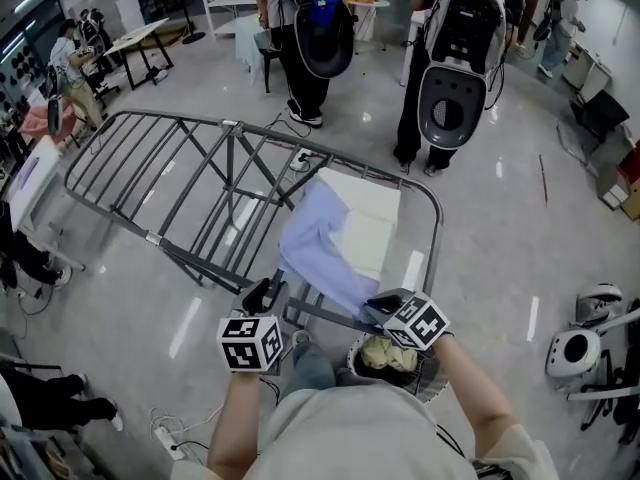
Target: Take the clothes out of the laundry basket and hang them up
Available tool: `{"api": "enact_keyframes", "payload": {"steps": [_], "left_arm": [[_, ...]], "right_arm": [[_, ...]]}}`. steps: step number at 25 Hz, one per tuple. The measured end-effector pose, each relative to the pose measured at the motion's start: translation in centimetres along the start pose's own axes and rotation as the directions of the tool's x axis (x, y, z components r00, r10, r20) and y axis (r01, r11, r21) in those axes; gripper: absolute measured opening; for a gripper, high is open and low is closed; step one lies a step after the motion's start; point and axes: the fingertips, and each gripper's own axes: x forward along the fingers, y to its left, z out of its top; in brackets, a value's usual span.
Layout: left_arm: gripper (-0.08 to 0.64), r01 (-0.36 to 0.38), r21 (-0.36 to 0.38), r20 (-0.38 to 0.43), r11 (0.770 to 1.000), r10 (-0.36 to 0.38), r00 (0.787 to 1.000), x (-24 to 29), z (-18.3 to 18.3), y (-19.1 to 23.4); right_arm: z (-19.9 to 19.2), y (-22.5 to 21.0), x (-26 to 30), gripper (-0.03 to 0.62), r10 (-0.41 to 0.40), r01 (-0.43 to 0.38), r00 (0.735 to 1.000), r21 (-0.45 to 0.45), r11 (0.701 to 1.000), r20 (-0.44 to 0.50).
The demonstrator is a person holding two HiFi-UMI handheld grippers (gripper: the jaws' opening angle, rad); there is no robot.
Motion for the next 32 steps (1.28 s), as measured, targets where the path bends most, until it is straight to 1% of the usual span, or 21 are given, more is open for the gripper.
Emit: {"api": "enact_keyframes", "payload": {"steps": [1, 3, 7, 12, 18, 21, 24, 28, 32], "left_arm": [[0.153, -0.003, -0.003, 0.002, 1.0, 0.003, 1.0, -0.1, 0.0, 0.1], [0.149, -0.007, -0.008, 0.006, 1.0, 0.007, 1.0, -0.2, 0.1, 0.3], [0.145, -0.014, -0.022, 0.031, 1.0, 0.015, 0.999, -0.2, 1.0, 1.5], [0.14, -0.023, -0.032, 0.039, 0.999, 0.024, 0.999, 0.7, 2.2, 3.1], [0.135, -0.029, -0.042, 0.035, 0.999, 0.03, 0.999, 2.6, 4.3, 5.6], [0.133, -0.031, -0.046, 0.037, 0.998, 0.032, 0.999, 3.7, 5.5, 7.1], [0.132, -0.028, -0.045, 0.033, 0.999, 0.029, 0.999, 4.6, 6.5, 8.5], [0.13, -0.014, -0.036, 0.019, 0.999, 0.015, 1.0, 6.1, 7.5, 10.3], [0.13, 0.002, -0.033, 0.004, 0.999, -0.002, 1.0, 7.4, 8.5, 12.1]], "right_arm": [[0.2, -0.1, -0.1, 0.014, -0.001, 0.001, 1.0, -0.002, 1.0, 0.003], [1.1, -0.1, -0.7, 0.009, 0.014, -0.014, 1.0, 0.001, 1.0, 0.025], [5.3, -1.0, -2.0, 0.006, 0.015, -0.016, 0.992, 0.0, 1.0, 0.123], [12.5, -3.2, -3.0, 0.005, 0.034, -0.032, 0.968, -0.013, 0.999, 0.247], [22.2, -7.2, -2.5, 0.005, 0.019, -0.001, 0.933, -0.051, 0.999, 0.358], [27.0, -10.0, -2.3, 0.005, -0.012, 0.03, 0.909, -0.036, 0.999, 0.417], [31.1, -13.1, -2.1, 0.005, -0.056, 0.072, 0.889, -0.018, 0.997, 0.455], [35.9, -17.8, -1.4, 0.005, -0.124, 0.132, 0.867, 0.017, 0.991, 0.482], [39.8, -22.5, -0.5, 0.005, -0.2, 0.189, 0.852, 0.071, 0.979, 0.484]]}}
